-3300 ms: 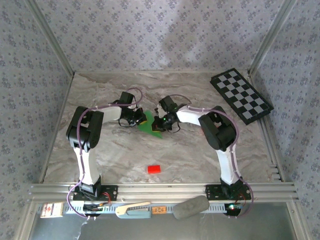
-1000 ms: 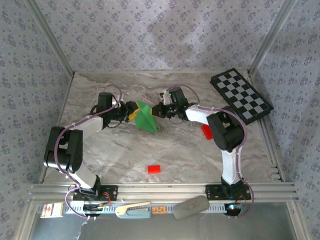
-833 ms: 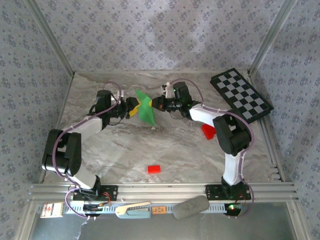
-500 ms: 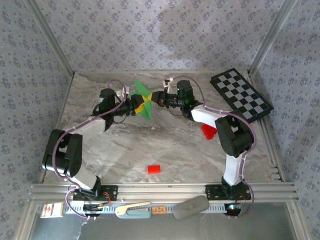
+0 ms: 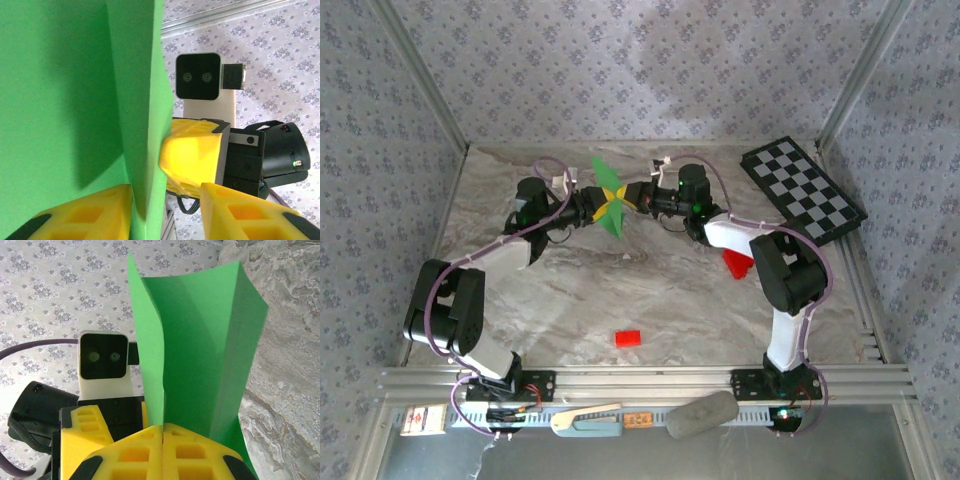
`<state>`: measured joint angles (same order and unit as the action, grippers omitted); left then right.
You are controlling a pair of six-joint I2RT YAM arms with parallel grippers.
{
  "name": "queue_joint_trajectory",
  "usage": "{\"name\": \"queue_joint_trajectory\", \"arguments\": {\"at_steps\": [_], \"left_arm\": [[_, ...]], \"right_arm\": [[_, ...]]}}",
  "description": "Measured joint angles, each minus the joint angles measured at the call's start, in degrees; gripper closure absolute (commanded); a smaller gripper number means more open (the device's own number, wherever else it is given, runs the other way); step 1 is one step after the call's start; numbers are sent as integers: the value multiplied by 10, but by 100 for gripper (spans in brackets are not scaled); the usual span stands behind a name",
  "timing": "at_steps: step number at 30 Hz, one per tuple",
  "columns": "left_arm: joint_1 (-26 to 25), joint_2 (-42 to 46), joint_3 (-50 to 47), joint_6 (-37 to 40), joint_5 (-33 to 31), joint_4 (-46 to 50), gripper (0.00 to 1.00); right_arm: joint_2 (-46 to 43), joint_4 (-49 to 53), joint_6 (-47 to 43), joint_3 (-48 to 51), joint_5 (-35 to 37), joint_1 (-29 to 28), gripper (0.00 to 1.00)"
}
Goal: Fold a paper plane with a square sheet of paper (pick it up from the middle)
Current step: Turn over the paper at the center of the table.
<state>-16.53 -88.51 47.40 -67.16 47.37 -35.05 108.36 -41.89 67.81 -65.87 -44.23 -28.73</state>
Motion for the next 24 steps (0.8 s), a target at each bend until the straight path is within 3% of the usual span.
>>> {"name": "queue_joint_trajectory", "arguments": {"at_steps": [15, 24], "left_arm": [[-4, 0, -9, -3, -2, -23, 78], [-3, 0, -9, 15, -10, -3, 90]], "right_arm": [[0, -30, 32, 5, -2, 2, 92], [0, -29, 33, 7, -2, 3, 77]]}}
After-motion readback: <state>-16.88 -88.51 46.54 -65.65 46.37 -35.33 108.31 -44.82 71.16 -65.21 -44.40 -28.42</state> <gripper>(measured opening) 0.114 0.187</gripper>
